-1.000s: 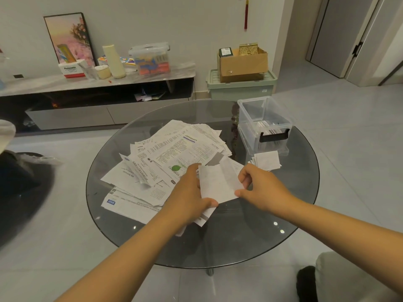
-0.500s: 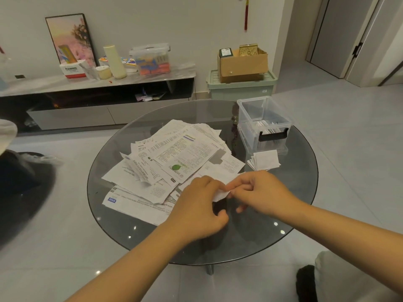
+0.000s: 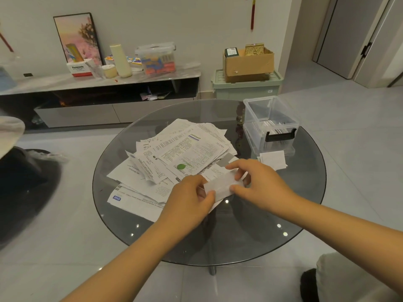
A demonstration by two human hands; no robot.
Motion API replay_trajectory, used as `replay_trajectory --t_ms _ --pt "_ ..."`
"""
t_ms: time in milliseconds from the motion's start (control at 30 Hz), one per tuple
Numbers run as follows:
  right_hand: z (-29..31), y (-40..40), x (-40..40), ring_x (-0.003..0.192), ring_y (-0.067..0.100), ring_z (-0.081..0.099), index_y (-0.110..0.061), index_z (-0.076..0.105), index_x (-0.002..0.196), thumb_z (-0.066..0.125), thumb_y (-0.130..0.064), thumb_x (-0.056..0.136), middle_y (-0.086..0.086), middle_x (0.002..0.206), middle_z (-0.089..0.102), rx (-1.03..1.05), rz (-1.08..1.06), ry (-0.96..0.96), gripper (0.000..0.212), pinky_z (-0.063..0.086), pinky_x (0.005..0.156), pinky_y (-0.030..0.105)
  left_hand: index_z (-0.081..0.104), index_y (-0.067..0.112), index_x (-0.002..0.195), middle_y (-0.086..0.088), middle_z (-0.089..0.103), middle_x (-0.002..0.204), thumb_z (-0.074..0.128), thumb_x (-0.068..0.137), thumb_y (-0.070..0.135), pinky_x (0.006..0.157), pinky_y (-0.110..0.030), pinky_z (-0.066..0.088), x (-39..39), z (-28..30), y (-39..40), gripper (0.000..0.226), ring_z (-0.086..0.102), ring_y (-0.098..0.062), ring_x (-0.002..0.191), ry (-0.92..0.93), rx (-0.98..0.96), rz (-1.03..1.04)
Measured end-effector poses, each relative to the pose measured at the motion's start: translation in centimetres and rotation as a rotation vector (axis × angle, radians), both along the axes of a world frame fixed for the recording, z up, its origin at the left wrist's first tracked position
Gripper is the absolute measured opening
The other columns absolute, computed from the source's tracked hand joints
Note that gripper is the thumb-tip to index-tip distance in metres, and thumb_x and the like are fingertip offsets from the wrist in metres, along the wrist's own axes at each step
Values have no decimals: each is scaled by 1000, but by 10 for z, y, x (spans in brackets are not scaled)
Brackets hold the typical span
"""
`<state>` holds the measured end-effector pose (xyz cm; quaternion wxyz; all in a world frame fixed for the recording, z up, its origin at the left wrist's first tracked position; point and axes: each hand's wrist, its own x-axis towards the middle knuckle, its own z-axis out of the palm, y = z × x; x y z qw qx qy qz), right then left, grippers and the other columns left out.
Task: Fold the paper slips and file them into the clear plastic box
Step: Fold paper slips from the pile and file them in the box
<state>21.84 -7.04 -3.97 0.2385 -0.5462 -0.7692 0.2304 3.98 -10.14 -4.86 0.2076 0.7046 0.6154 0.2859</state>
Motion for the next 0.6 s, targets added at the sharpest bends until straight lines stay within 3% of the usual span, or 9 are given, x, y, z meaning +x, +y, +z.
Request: replay_trajectory --t_ms 67,167,267,333,467,600 --pt "-4 0 -4 82 6 50 -34 51 121 66 -20 81 -15 92 54 -13 22 33 45 44 76 19 53 25 104 8 57 81 64 86 25 65 -12 42 -1 0 1 22 54 -5 69 -29 -24 5" --pt "-9 -2 -8 88 6 52 -32 53 117 63 -16 82 -16 92 58 -38 63 40 40 43 77 19 44 28 125 9 52 104 66 85 21 71 -11 39 -4 -6 5 46 51 -1 75 27 -34 -29" --pt "-12 -5 -7 93 4 52 -30 62 105 59 -17 83 -16 96 63 -9 106 -48 26 46 83 24 48 26 127 6 44 123 65 85 21 87 -11 29 -7 -11 9 45 42 -6 108 114 4 -74" --pt "-14 -7 -6 98 5 51 -29 65 104 58 -20 85 -14 101 64 34 132 -119 23 45 86 25 55 26 120 6 45 123 65 85 22 95 -15 26 -8 -11 12 37 35 -10 119 149 19 -97" --pt "-16 -11 -5 103 10 50 -26 66 106 57 -29 88 -12 106 63 141 195 -227 21 41 89 25 63 27 109 8 52 113 63 86 25 97 -27 33 -10 -8 15 23 43 -11 112 203 -19 -137" --pt "-15 -9 1 102 10 54 -27 66 104 56 -36 88 -13 105 64 180 196 -249 21 39 89 24 64 30 101 8 53 106 66 84 28 84 -21 41 -9 -3 13 18 54 -7 94 124 -57 -157"
